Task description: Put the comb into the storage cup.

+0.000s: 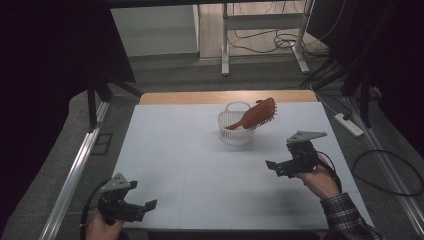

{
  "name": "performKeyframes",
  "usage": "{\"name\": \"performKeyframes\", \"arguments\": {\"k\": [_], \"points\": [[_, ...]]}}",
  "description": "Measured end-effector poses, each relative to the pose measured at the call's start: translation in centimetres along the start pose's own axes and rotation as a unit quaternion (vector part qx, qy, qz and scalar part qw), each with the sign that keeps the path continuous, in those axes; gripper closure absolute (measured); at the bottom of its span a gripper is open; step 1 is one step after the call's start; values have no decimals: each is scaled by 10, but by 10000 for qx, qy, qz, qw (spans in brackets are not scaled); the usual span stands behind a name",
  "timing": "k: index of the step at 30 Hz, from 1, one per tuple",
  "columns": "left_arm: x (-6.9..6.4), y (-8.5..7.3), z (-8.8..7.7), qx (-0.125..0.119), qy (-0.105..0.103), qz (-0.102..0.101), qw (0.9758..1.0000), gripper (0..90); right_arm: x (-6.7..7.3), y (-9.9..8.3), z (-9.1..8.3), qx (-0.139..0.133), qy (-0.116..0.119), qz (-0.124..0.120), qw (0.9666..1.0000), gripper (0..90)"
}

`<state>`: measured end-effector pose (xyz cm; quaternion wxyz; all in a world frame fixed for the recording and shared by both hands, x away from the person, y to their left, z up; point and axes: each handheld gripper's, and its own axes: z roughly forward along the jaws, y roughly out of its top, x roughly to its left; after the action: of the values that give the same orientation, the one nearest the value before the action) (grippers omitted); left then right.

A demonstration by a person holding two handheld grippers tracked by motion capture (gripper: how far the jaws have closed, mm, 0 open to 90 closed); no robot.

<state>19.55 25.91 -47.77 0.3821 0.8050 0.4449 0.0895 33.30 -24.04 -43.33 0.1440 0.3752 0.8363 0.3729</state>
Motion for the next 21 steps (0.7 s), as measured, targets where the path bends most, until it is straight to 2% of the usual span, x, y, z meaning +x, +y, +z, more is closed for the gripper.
{"name": "performKeyframes", "arguments": {"k": [21], "points": [[0, 0, 0, 3, 3, 14, 10000, 10, 5, -23, -19, 165, -138, 49, 9998, 0]]}}
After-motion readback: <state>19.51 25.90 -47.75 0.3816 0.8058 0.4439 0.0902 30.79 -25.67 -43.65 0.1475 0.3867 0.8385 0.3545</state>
